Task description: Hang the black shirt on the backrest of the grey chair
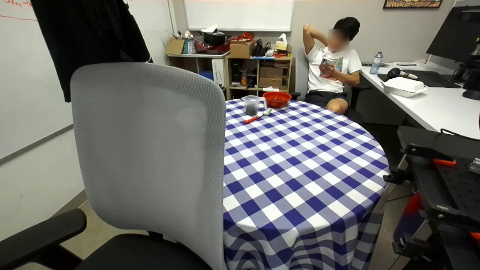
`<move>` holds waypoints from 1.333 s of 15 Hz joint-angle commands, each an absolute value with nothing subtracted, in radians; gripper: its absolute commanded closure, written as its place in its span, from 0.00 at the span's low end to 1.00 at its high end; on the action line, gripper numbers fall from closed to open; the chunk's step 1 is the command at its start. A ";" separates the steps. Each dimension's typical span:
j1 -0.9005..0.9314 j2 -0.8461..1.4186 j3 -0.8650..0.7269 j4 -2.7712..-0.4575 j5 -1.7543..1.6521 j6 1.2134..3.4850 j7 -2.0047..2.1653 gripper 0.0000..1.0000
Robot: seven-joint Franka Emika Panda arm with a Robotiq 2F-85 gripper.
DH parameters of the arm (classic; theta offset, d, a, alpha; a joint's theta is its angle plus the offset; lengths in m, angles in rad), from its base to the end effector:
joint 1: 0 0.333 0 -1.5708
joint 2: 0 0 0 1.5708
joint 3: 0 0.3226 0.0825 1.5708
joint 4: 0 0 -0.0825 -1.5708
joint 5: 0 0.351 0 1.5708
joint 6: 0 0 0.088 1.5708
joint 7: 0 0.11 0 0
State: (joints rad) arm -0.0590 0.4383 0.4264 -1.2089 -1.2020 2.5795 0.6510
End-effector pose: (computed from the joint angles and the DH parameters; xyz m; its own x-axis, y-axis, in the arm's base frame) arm 0.6731 0.1852 0.6626 0.3462 0.3987 0.8492 -0.0058 -0.9043 0.4269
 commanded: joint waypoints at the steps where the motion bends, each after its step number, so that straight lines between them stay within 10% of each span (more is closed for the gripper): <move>1: -0.029 0.415 0.476 -1.358 -1.185 2.580 0.580 0.99; 8: 0.153 0.450 0.409 -1.643 -1.049 2.639 0.480 0.99; 9: 0.183 0.458 0.388 -1.670 -1.005 2.639 0.427 0.69; 20: 0.263 0.452 0.272 -1.701 -0.649 2.605 -0.088 0.00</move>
